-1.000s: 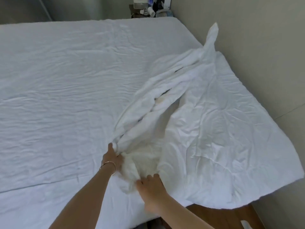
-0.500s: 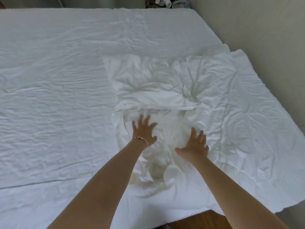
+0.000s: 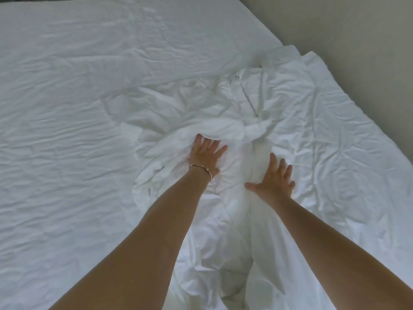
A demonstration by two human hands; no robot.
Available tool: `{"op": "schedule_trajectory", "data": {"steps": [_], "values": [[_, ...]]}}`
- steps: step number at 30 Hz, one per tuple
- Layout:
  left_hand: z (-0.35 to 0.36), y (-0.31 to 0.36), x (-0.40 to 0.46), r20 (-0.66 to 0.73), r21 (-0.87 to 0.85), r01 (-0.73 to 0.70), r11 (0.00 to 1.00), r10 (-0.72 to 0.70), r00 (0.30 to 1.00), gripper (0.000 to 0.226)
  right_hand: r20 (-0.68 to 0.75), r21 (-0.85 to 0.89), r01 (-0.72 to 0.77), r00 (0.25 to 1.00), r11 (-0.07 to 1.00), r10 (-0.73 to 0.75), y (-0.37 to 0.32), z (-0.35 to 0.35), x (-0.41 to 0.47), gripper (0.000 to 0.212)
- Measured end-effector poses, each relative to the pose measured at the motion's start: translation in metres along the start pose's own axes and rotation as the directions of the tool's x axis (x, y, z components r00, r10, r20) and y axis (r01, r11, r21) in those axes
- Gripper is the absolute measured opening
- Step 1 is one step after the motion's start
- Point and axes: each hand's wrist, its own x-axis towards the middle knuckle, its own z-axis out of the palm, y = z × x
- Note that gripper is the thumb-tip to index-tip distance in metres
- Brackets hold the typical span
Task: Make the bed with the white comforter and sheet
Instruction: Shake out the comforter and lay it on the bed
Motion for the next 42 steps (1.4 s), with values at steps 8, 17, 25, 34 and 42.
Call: {"op": "schedule_trajectory", "data": {"steps": [8, 17, 25, 34, 42], "values": [[0.022, -0.130, 0.007, 0.543, -0.514, 0.736, 0.440, -0.497, 0.676, 0.062, -0.024, 0.276, -0.148, 0.987, 0.950, 0.161, 0.007, -0.023, 0.022, 0.113], [-0.049, -0.089, -0.019, 0.303, -0.920, 0.215, -0.329, -0.248, 0.920, 0.077, 0.286, 0.732, 0.089, 0.860, 0.676, -0.423, -0.058, 0.042, -0.120, 0.093], [0.033, -0.071, -0.117, 0.348, -0.935, 0.326, -0.138, -0.524, 0.778, 0.076, 0.529, 0.652, 0.128, 0.629, 0.747, -0.570, 0.001, 0.084, -0.186, 0.075], [0.015, -0.046, -0.116, 0.083, -0.521, 0.449, 0.726, -0.480, 0.873, 0.092, 0.557, 0.558, 0.021, 0.731, 0.829, -0.394, -0.034, 0.039, -0.135, 0.032], [0.050, -0.012, -0.100, 0.633, -0.287, 0.601, 0.746, -0.323, 0.703, 0.113, 0.308, -0.115, 0.489, 0.845, 0.865, -0.437, -0.001, 0.002, -0.015, 0.078]]}}
